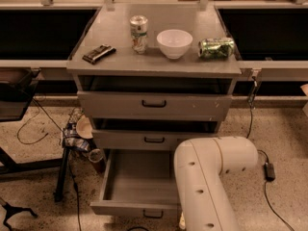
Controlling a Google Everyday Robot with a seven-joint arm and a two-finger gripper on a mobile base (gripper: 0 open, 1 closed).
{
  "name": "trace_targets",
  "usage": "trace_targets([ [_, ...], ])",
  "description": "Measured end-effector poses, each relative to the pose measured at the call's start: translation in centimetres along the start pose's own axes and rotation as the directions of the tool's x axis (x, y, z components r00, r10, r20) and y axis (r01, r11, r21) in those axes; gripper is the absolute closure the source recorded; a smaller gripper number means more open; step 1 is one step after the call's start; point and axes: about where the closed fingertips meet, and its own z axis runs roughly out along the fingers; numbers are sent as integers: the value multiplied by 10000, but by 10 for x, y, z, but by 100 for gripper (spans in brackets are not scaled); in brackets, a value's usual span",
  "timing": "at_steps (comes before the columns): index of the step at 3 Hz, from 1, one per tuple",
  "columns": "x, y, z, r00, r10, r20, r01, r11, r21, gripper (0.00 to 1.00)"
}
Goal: Open bottom drawer
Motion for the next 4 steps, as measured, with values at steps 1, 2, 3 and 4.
trace_targets([
  [1, 8, 9, -5, 9996, -137, 228, 133, 9997, 193, 0],
  [2, 9, 11, -7, 9993, -204, 308, 196, 9995, 257, 0],
  [3, 17, 24, -14, 9974, -391, 603, 357, 9977, 570, 0],
  [4, 26, 45, -52, 9739, -1138, 1962, 780, 9803, 1816, 0],
])
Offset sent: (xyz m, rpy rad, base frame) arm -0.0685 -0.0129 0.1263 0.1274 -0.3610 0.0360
